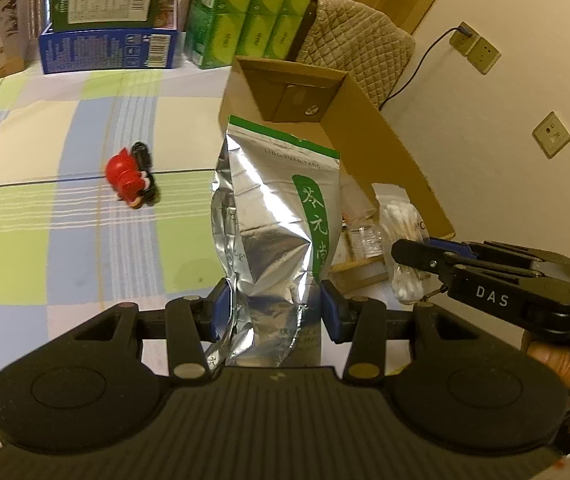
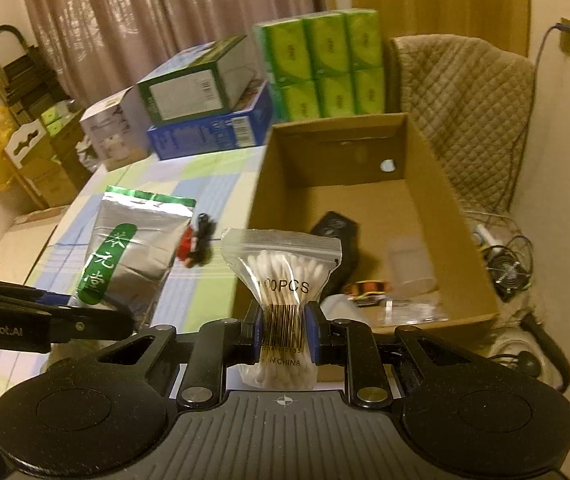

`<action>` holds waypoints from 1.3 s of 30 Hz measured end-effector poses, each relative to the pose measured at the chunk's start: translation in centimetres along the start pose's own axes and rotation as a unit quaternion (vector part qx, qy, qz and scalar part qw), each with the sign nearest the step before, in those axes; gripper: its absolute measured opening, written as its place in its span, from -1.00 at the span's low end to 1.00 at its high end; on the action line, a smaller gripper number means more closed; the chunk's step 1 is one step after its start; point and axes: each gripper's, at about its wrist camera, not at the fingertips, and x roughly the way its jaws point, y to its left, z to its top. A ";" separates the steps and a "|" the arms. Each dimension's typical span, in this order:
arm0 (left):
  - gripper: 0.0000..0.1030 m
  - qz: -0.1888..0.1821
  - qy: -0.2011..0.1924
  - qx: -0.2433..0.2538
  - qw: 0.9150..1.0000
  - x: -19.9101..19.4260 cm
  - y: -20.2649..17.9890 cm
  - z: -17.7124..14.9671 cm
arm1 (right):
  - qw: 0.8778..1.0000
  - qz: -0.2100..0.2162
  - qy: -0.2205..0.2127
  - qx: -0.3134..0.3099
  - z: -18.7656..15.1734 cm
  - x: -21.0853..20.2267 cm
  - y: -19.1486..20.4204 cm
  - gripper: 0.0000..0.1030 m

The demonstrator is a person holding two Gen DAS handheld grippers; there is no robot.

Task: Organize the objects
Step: 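Lower the tea bag and cotton swab bag into the box and open both tools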

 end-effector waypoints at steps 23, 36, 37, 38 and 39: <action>-0.22 -0.033 -0.002 0.002 0.999 4.4 -5.7 5.3 | 0.999 -0.033 -0.011 0.011 2.8 -0.7 -5.9 -0.64; -0.22 -0.040 -0.002 0.001 0.999 5.9 -6.0 7.3 | 0.999 -0.038 -0.007 0.013 3.8 0.6 -7.2 -0.64; -0.22 -0.039 -0.003 0.001 0.999 6.0 -5.9 7.5 | 0.999 -0.039 -0.007 0.013 3.8 0.6 -7.3 -0.64; -0.22 -0.038 -0.003 0.000 0.999 6.1 -5.9 7.7 | 0.999 -0.039 -0.007 0.014 3.9 0.7 -7.3 -0.64; -0.22 -0.037 -0.004 0.000 0.999 6.1 -5.9 8.0 | 0.999 -0.039 -0.007 0.014 3.9 0.8 -7.3 -0.64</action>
